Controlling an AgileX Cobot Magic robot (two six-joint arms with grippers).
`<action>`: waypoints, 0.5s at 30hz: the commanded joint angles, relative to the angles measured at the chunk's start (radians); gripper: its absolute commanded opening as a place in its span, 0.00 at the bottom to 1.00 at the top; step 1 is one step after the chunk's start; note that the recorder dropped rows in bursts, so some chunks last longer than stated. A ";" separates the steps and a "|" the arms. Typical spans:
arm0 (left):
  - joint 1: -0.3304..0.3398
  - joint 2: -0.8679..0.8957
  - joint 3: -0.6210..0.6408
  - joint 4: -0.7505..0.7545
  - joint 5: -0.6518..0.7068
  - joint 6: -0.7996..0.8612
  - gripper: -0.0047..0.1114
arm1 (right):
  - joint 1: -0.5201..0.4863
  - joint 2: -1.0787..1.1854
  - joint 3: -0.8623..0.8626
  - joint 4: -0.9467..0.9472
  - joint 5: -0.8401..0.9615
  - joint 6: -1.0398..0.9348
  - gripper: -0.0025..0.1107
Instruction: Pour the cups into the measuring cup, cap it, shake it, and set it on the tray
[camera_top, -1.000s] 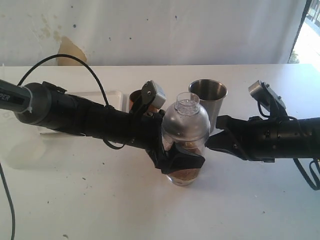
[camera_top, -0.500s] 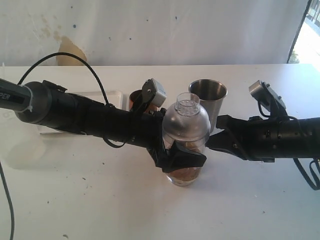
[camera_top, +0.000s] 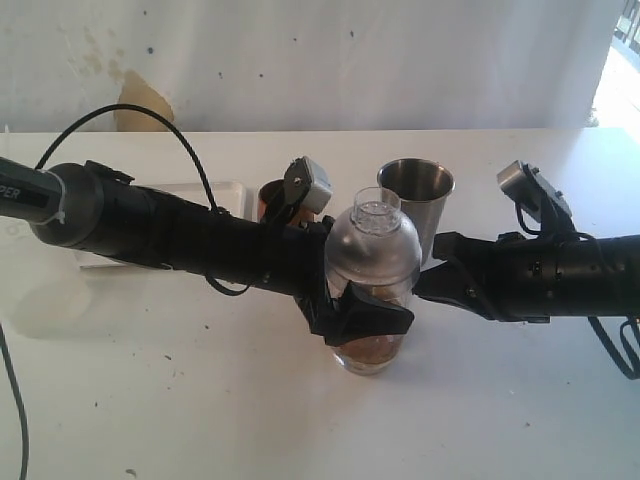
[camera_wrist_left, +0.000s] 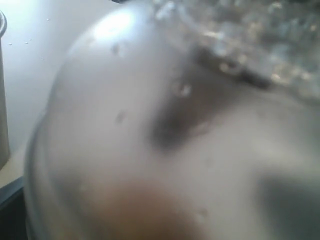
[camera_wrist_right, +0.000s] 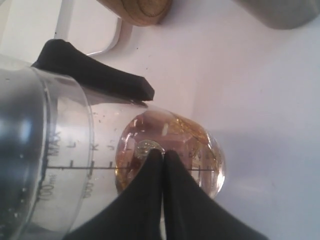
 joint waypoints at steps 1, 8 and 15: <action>-0.001 -0.002 -0.004 -0.008 -0.001 -0.001 0.87 | 0.000 0.000 -0.004 -0.005 0.015 -0.017 0.02; -0.001 -0.002 -0.004 -0.008 -0.021 -0.001 0.09 | 0.000 0.000 -0.004 -0.005 0.016 -0.019 0.02; -0.001 -0.002 -0.004 -0.008 -0.063 0.001 0.04 | 0.000 0.000 -0.004 -0.002 0.010 -0.092 0.02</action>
